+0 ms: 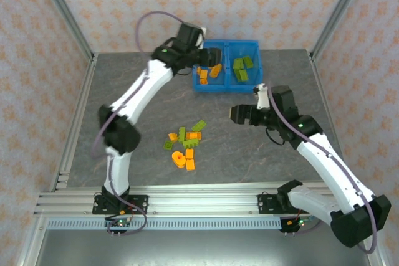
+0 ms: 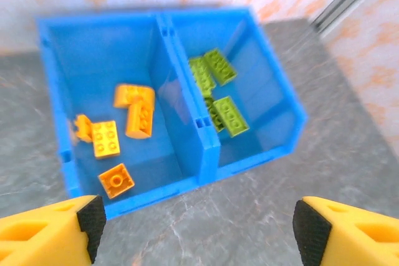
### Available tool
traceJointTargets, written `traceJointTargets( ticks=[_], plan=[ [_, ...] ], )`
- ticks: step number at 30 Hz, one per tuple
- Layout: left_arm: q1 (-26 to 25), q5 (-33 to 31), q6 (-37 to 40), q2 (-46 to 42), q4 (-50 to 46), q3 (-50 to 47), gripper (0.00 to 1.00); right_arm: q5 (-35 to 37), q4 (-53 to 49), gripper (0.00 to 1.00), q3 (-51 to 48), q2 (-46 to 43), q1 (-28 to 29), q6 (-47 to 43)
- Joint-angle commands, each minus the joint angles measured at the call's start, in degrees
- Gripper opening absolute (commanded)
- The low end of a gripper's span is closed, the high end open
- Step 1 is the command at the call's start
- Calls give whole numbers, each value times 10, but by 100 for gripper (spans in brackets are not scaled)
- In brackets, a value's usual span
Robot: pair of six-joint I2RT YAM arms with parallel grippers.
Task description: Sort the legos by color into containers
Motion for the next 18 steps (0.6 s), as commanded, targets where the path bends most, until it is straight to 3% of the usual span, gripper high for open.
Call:
traceJointTargets(
  ticks=[1,6,11,16,18],
  plan=[
    [13,-41,60,-130,15,-120,86,30,25,93,-10,36,69,-58],
    [41,-73,102,-302,-1,-326,95,41,62,93,-8,155,223,-99],
    [111,-48,117,-440,-65,-475,100,33,121,91,36,300,313,-83],
    [127,-21,238,-566,-155,-539,100,29,148,90,102,427,358,-76],
    [126,59,351,-623,-193,-566,100,25,157,89,119,456,364,-71]
  ],
)
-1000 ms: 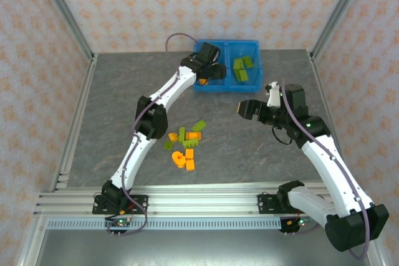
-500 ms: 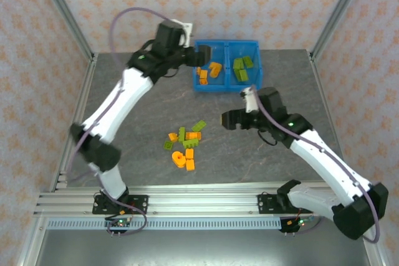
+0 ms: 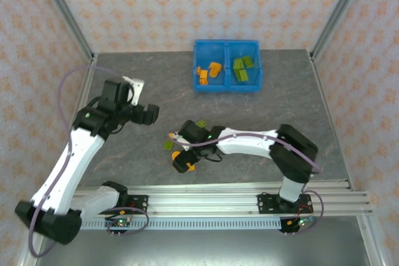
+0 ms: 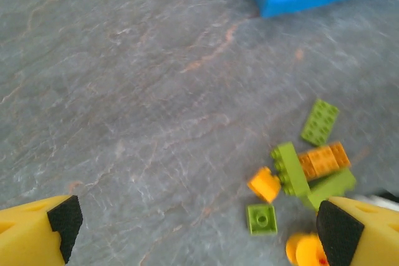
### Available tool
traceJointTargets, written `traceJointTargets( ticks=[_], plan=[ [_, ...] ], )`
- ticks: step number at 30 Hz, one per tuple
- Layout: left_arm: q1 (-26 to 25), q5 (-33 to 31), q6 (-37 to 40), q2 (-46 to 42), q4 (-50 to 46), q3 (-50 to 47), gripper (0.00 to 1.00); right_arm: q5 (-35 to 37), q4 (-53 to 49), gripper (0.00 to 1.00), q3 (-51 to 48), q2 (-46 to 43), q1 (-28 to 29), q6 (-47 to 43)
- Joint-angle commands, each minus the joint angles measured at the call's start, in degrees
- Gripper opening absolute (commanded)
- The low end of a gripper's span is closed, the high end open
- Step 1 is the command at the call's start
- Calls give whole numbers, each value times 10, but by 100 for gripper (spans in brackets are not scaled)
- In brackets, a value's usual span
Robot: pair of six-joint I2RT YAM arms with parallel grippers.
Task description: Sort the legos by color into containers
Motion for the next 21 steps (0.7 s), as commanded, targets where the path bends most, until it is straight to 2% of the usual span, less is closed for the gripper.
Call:
traceJointTargets(
  ticks=[1,5,10,16,18,21],
  plan=[
    [-1,89,170,-97,-85,-31,100,0,38,88,38,27,7,4],
    [-1,79,233,-225,-109,-87,100,10,30,78,46,57,8,-4],
    [-1,145,408,-327,-190,-148,100,30,-1,63,61,88,8,-15],
    [-2,175,426,-340,-186,-177,100,49,-19,44,65,99,8,-16],
    [-1,184,436,-333,-188,-181,100,47,-32,43,71,100,8,-18],
    [-1,184,449,-328,-190,-184,100,51,-70,50,79,100,11,-36]
  ],
)
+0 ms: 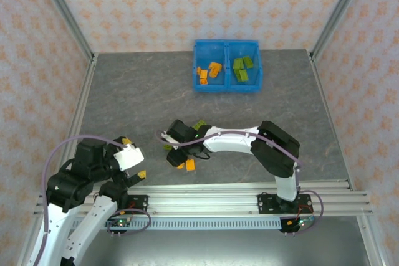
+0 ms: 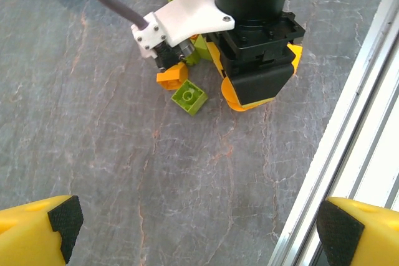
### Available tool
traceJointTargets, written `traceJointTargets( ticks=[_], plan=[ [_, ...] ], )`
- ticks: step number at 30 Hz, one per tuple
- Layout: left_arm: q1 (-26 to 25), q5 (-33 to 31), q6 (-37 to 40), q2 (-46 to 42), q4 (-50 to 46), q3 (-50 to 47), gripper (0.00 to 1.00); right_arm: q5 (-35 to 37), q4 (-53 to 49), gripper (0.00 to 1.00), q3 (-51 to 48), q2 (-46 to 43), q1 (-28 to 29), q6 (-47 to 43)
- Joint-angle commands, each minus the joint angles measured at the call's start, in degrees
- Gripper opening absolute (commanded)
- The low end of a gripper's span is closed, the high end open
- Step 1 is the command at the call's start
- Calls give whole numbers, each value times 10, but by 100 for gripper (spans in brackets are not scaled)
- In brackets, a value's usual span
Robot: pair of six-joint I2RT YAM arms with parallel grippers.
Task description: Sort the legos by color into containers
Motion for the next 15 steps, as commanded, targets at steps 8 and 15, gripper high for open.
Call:
traceJointTargets(
  ticks=[8,15],
  plan=[
    [0,21,39,7,-7,-14,100,50,-116,63,-7,29,13,-46],
    [0,21,39,7,14,-21,100,78,-102,33,2,15,14,-37]
  ],
)
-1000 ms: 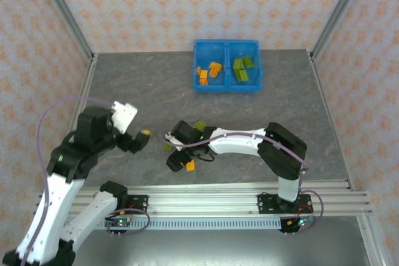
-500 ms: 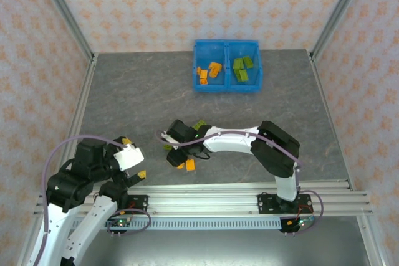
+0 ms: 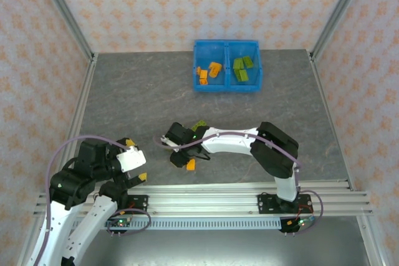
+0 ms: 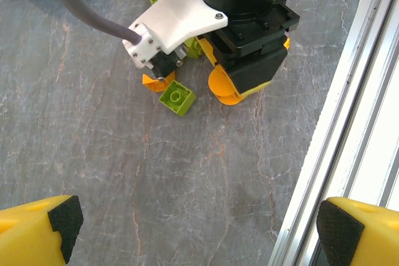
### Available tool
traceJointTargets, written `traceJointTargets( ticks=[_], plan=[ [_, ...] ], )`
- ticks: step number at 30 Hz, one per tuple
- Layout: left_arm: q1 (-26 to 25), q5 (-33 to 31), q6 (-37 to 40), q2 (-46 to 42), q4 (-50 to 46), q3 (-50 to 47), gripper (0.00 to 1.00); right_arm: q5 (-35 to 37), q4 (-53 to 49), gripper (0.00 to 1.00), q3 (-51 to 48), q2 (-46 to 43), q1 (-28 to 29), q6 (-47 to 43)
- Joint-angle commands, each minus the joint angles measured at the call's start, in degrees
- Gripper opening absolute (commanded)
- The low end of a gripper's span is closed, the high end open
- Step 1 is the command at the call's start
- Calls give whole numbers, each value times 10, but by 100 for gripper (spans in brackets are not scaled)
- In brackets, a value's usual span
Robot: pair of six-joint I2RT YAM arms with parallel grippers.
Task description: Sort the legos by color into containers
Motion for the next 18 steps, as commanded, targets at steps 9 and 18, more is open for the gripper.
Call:
traceJointTargets(
  ticks=[9,18],
  plan=[
    [-1,35,-32,-21,108,-8,100,29,17,32,-31,-147,-64,44],
    [0,44,-183,-15,363,-49,100,47,54,32,53,-177,-231,38]
  ],
)
